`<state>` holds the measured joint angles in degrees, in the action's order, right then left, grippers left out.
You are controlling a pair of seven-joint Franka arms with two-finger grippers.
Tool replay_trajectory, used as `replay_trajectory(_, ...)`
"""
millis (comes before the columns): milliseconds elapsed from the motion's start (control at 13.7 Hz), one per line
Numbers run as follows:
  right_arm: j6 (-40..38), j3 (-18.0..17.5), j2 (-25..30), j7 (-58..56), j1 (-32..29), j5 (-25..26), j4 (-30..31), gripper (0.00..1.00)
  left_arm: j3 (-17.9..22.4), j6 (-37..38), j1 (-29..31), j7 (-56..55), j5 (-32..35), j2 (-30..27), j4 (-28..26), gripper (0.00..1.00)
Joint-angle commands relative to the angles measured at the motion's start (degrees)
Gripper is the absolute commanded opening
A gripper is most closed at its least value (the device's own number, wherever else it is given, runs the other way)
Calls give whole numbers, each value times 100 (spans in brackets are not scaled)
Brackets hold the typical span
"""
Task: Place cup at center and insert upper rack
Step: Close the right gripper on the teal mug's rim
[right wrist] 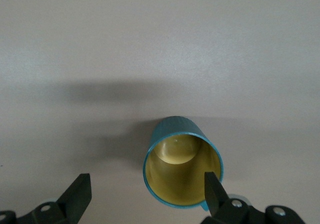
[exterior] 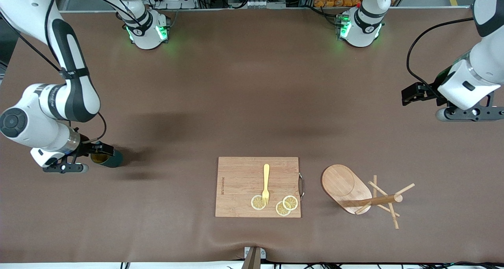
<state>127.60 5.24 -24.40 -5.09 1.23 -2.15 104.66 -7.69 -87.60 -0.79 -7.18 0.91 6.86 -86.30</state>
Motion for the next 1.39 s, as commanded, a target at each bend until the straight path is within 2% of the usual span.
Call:
replay_trajectory(0, 55, -5, -179, -62, 61, -40, -33, 100, -66, 120, -44, -204, 138, -27, 51, 100)
replay_trajectory(439, 265, -5, -442, -71, 79, -40, -33, 98, -75, 208, -26, -214, 129, -45, 43, 100)
replay_trajectory(659, 327, 4, -618, -71, 44, -40, -42, 88, 21, 190, -315, -266, 181, -18, 60, 100)
replay_trajectory(952, 319, -5, -645, -307, 0, -40, -42, 52, 57, 50, -334, -266, 375, 61, 78, 100)
replay_trajectory(1318, 283, 4, -636, -501, -27, -40, -77, 0, 57, 76, -185, -231, 287, -44, 78, 100)
